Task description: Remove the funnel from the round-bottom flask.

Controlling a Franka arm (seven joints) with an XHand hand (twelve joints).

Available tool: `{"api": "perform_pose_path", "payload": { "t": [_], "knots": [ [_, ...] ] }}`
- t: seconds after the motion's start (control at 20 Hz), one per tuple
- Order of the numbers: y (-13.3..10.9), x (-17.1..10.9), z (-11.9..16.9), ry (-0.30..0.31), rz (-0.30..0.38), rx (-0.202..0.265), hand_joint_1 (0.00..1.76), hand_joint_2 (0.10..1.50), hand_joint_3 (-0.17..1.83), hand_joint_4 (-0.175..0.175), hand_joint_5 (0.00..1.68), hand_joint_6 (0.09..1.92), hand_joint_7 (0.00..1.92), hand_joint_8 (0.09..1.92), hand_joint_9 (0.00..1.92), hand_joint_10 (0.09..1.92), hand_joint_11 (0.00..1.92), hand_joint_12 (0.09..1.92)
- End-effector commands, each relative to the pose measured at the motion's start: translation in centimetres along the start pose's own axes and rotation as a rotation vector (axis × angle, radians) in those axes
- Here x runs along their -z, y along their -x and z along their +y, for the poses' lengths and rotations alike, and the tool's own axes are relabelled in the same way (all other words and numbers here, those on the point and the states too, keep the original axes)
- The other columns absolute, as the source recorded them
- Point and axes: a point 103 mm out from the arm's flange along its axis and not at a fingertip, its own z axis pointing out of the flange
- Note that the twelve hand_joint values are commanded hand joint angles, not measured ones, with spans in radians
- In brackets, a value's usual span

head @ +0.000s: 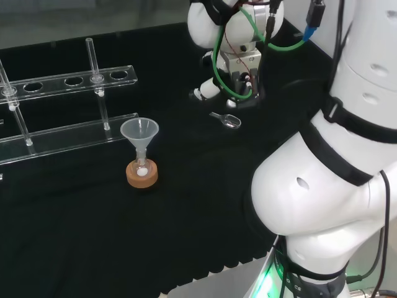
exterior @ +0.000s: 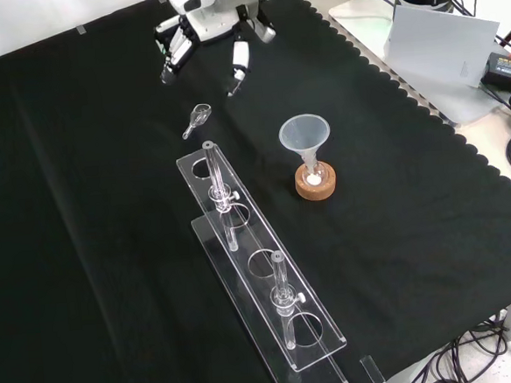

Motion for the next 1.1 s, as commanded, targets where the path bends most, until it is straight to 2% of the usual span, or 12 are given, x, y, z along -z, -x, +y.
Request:
{"api": "perform_pose_path", "payload": {
  "t": [0.05,0.25,0.4,0.5,0.7,0.8,0.9,0.95,1.1],
  "knots": [
    [-3.8,7.5,-4.6,0.087,0.074,0.142,0.58,0.53,0.38,0.066,0.43,0.09,0.76,0.09,0.74,0.09,0.0,1.53],
    [-5.5,8.9,-5.9,0.087,0.103,0.188,0.57,0.53,0.37,0.063,0.42,0.09,0.76,0.09,0.74,0.09,0.0,1.53],
    [-7.0,9.1,-6.5,0.023,0.096,0.236,0.54,0.54,0.34,0.062,0.34,0.09,0.67,0.09,0.65,0.09,0.0,1.47],
    [-8.1,9.2,-6.8,-0.041,0.088,0.262,0.48,0.55,0.29,0.072,0.22,0.09,0.52,0.09,0.48,0.09,0.0,1.28],
    [-10.3,9.6,-7.9,-0.067,0.118,0.313,0.38,0.59,0.18,0.081,0.04,0.09,0.26,0.09,0.19,0.09,0.0,0.76],
    [-11.3,9.7,-8.4,-0.085,0.126,0.333,0.35,0.6,0.13,0.08,0.01,0.09,0.16,0.09,0.06,0.09,0.0,0.42],
    [-12.2,9.7,-9.0,-0.092,0.141,0.35,0.33,0.62,0.1,0.077,0.0,0.09,0.09,0.09,0.01,0.09,0.0,0.14],
    [-12.6,9.6,-9.2,-0.09,0.147,0.357,0.32,0.62,0.09,0.075,0.0,0.09,0.08,0.09,0.01,0.09,0.0,0.09],
    [-13.6,9.7,-10.1,-0.095,0.169,0.381,0.31,0.62,0.07,0.067,0.0,0.09,0.06,0.09,0.0,0.09,0.0,0.09]
  ]
}}
